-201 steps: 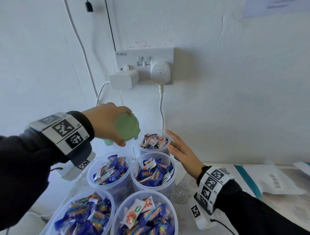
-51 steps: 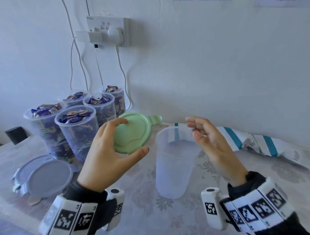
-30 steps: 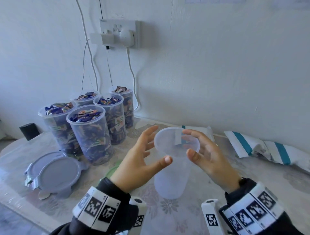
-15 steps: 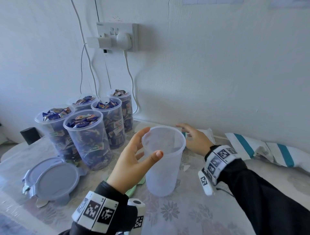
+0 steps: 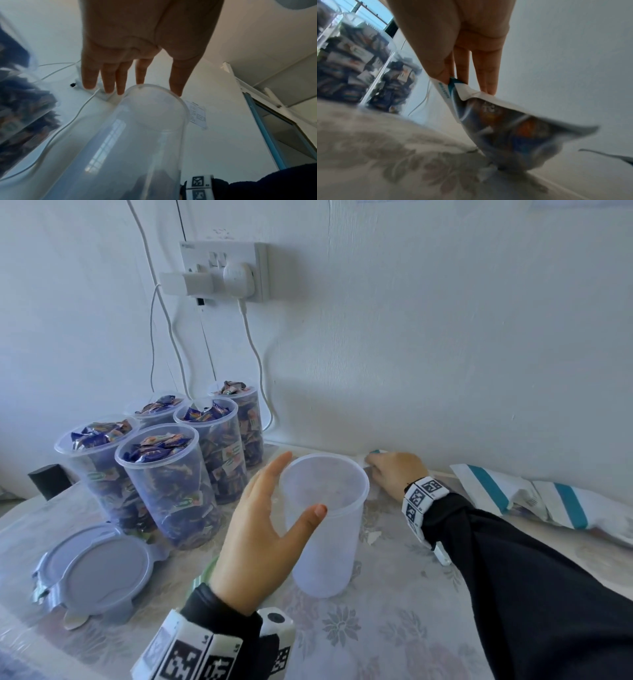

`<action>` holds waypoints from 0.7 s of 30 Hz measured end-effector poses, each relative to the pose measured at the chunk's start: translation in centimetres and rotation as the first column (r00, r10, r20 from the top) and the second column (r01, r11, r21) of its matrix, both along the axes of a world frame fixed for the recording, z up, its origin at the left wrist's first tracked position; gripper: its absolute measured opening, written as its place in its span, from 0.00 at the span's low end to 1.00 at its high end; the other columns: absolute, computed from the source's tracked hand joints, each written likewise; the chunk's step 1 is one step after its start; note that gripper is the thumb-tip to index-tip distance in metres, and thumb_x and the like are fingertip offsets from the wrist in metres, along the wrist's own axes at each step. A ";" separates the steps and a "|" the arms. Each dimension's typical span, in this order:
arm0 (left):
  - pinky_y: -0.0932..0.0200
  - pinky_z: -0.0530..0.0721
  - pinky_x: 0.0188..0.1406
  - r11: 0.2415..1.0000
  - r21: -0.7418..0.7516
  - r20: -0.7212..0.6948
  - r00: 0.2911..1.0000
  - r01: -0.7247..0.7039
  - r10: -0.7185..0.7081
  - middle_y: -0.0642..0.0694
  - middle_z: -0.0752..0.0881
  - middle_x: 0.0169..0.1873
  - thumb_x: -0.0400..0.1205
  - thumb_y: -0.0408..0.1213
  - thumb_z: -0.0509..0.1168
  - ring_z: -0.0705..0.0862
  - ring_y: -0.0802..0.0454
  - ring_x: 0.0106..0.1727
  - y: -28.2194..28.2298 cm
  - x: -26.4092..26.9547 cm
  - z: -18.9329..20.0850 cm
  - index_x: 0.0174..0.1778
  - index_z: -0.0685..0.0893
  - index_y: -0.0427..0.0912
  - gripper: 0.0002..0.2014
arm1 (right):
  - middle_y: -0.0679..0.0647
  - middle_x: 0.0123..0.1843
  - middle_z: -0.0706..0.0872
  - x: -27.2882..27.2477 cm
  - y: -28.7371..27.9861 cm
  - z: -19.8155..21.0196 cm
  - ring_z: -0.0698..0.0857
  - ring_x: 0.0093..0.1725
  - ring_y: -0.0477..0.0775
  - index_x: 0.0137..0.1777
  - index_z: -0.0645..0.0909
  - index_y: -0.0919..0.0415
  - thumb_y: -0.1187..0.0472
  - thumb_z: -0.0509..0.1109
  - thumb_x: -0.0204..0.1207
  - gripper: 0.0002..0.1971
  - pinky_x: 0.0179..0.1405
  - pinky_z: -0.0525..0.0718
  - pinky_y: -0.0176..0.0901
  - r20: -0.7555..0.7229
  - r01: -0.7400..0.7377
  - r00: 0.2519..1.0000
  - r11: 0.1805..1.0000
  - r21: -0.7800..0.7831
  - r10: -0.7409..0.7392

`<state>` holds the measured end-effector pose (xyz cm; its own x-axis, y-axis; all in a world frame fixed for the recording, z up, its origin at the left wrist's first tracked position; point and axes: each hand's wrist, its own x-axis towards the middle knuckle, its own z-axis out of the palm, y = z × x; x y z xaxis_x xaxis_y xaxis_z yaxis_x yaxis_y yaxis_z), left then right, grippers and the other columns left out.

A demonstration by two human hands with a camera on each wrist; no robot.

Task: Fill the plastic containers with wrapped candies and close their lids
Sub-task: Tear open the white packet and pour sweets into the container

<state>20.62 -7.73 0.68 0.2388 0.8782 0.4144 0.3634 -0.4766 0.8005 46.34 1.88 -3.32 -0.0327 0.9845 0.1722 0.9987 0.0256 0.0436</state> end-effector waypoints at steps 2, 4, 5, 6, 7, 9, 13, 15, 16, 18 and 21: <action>0.71 0.69 0.66 0.983 0.163 -0.004 0.996 -0.085 0.087 0.60 0.76 0.66 0.69 0.59 0.63 0.72 0.62 0.69 -0.6 0.3 0.6 0.71 0.72 0.55 0.32 | 0.61 0.41 0.84 0.6 -1.2 1.4 0.79 0.35 0.61 0.57 0.76 0.65 0.62 0.55 0.84 0.10 0.32 0.70 0.44 -0.007 0.059 0.998 0.991 0.119 -0.059; 0.66 0.76 0.60 0.953 0.282 0.078 0.993 -0.111 0.092 0.58 0.80 0.59 0.72 0.50 0.64 0.78 0.59 0.62 -1.6 0.9 1.5 0.64 0.76 0.51 0.23 | 0.60 0.35 0.79 1.6 -2.7 3.0 0.74 0.31 0.60 0.54 0.75 0.68 0.63 0.56 0.84 0.09 0.31 0.67 0.45 -0.105 0.149 0.986 0.968 0.201 -0.130; 0.65 0.78 0.54 0.948 0.309 0.128 0.991 -0.075 0.037 0.58 0.82 0.54 0.74 0.47 0.64 0.81 0.58 0.56 -2.3 1.4 2.0 0.61 0.77 0.51 0.19 | 0.61 0.34 0.78 2.2 -3.5 3.7 0.73 0.31 0.61 0.52 0.75 0.69 0.63 0.57 0.83 0.09 0.31 0.66 0.46 -0.184 0.202 0.970 0.952 0.230 -0.161; 0.66 0.80 0.48 0.951 0.310 0.168 0.984 -0.003 -0.052 0.58 0.84 0.50 0.75 0.43 0.64 0.83 0.56 0.50 -2.9 1.9 2.3 0.58 0.78 0.52 0.15 | 0.62 0.33 0.77 2.7 -4.4 4.3 0.74 0.32 0.62 0.49 0.75 0.70 0.64 0.58 0.82 0.08 0.32 0.66 0.46 -0.271 0.254 0.945 0.933 0.254 -0.183; 0.67 0.80 0.43 0.954 0.286 0.195 0.970 0.087 -0.147 0.57 0.85 0.45 0.76 0.42 0.64 0.84 0.55 0.45 -3.6 2.5 2.6 0.56 0.79 0.53 0.13 | 0.62 0.33 0.76 3.2 -5.4 4.8 0.75 0.34 0.64 0.46 0.75 0.70 0.65 0.60 0.80 0.07 0.32 0.65 0.46 -0.353 0.298 0.915 0.916 0.270 -0.194; 0.67 0.81 0.36 0.951 0.177 0.216 0.933 0.254 -0.289 0.55 0.86 0.40 0.75 0.43 0.63 0.85 0.55 0.38 -4.6 3.8 2.4 0.51 0.82 0.55 0.10 | 0.64 0.32 0.78 3.8 -7.7 5.5 0.78 0.36 0.66 0.37 0.73 0.67 0.67 0.63 0.77 0.07 0.32 0.65 0.46 -0.467 0.348 0.865 0.891 0.292 -0.185; 0.61 0.80 0.28 0.894 -0.148 0.230 0.893 0.424 -0.385 0.50 0.86 0.37 0.72 0.43 0.64 0.82 0.54 0.31 -4.9 6.8 0.3 0.45 0.84 0.54 0.07 | 0.60 0.29 0.79 3.0 -13.6 5.9 0.72 0.27 0.54 0.32 0.69 0.64 0.70 0.66 0.74 0.11 0.27 0.66 0.38 -0.534 0.321 0.837 0.899 0.298 -0.121; 0.61 0.80 0.29 0.861 -0.237 0.230 0.887 0.449 -0.399 0.47 0.86 0.37 0.72 0.41 0.63 0.82 0.55 0.30 -4.8 8.0 -0.8 0.44 0.84 0.52 0.08 | 0.52 0.27 0.72 2.0 -16.7 5.8 0.69 0.25 0.47 0.33 0.67 0.63 0.70 0.66 0.74 0.12 0.27 0.68 0.33 -0.526 0.290 0.845 0.910 0.296 -0.099; 0.60 0.80 0.30 0.854 -0.262 0.227 0.889 0.450 -0.399 0.46 0.87 0.38 0.71 0.42 0.63 0.81 0.56 0.31 -4.8 8.4 -1.3 0.44 0.84 0.51 0.08 | 0.51 0.27 0.72 1.4 -18.1 5.6 0.71 0.25 0.47 0.33 0.67 0.62 0.70 0.66 0.73 0.12 0.28 0.69 0.33 -0.522 0.271 0.848 0.919 0.287 -0.087; 0.61 0.79 0.35 0.857 -0.277 0.202 0.898 0.434 -0.390 0.45 0.88 0.39 0.72 0.45 0.63 0.82 0.53 0.35 -4.8 9.1 -2.0 0.44 0.84 0.52 0.09 | 0.53 0.31 0.76 0.4 -20.6 5.2 0.78 0.29 0.50 0.34 0.67 0.60 0.68 0.67 0.73 0.12 0.28 0.73 0.36 -0.544 0.229 0.835 0.950 0.214 -0.079; 0.63 0.80 0.40 0.852 -0.278 0.187 0.895 0.444 -0.406 0.47 0.89 0.39 0.76 0.47 0.64 0.85 0.52 0.40 -4.9 9.7 -2.4 0.42 0.86 0.48 0.09 | 0.51 0.31 0.77 -0.7 -23.3 4.6 0.79 0.32 0.50 0.33 0.68 0.57 0.66 0.68 0.71 0.11 0.26 0.73 0.35 -0.624 0.160 0.780 0.979 0.123 -0.049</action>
